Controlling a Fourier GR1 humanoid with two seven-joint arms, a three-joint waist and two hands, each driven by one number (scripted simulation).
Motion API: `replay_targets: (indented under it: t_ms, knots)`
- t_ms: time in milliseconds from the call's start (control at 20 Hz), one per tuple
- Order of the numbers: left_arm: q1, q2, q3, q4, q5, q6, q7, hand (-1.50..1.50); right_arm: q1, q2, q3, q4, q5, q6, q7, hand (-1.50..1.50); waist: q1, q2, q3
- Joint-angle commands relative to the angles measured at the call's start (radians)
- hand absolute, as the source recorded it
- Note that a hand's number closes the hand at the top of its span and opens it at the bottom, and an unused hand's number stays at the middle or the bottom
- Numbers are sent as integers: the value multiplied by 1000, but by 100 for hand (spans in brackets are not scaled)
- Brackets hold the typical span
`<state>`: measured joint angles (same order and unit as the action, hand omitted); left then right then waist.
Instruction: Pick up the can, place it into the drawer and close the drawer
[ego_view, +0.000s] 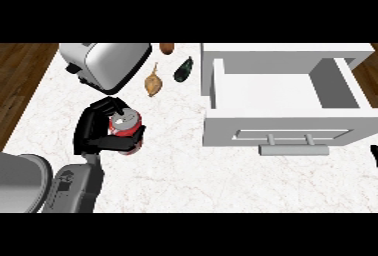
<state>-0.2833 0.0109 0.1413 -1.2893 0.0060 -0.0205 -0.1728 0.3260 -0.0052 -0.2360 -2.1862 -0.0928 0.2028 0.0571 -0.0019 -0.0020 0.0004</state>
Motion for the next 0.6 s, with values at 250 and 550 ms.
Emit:
replay_targets:
  t_ms: [250,550]
  knots:
    - [-151,-11,-191,-159,-8,198,253,150,36,5,6,-68,-27,-11,43,-150,-5,0,0]
    - [-399,-11,-238,-86,-22,301,414,150,-58,-48,-65,36,-45,-3,22,-150,-10,2,0]
